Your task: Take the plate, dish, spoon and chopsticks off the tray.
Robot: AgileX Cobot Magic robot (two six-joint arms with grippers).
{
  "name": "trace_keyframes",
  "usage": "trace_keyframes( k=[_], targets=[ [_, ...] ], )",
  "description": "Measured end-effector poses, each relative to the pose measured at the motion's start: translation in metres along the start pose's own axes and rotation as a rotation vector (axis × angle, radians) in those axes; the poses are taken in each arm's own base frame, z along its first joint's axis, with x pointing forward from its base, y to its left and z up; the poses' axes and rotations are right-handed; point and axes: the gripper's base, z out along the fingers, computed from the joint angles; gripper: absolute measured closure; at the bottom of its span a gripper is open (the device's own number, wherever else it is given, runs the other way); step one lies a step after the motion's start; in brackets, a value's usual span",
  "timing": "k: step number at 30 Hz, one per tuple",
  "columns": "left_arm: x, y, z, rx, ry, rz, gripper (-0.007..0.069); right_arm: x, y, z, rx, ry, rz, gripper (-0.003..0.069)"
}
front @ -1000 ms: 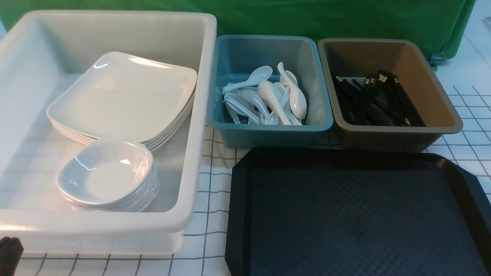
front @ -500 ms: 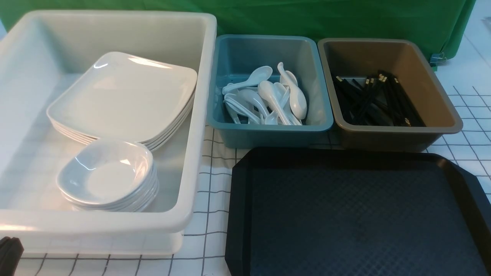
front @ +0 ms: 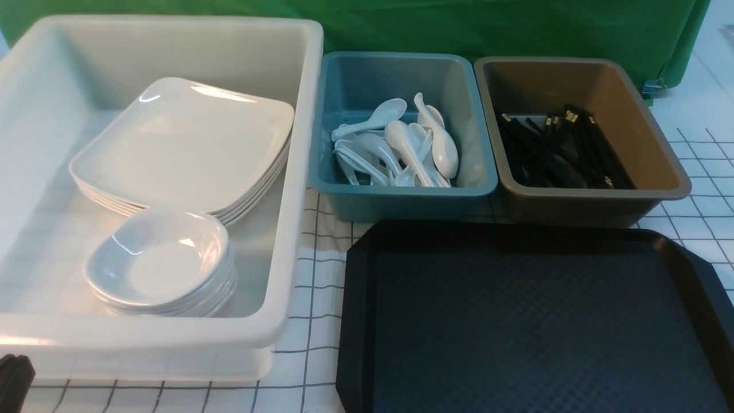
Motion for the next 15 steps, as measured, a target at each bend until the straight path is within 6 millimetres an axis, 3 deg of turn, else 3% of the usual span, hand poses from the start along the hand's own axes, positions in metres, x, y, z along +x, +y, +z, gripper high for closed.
trace_keyframes(
  k=[4, 7, 15],
  targets=[
    [0.000, 0.000, 0.000, 0.000, 0.000, -0.001, 0.0624, 0.054, -0.004, 0.000, 0.159, 0.195, -0.038, 0.0419],
    [0.000, 0.000, 0.000, 0.000, 0.001, -0.002, 0.0624, 0.077, -0.007, -0.005, 0.230, 0.345, -0.038, 0.0419],
    [0.000, 0.000, 0.000, 0.000, 0.000, -0.001, 0.0624, 0.087, -0.007, -0.008, 0.247, 0.436, -0.046, 0.0419]
  ],
)
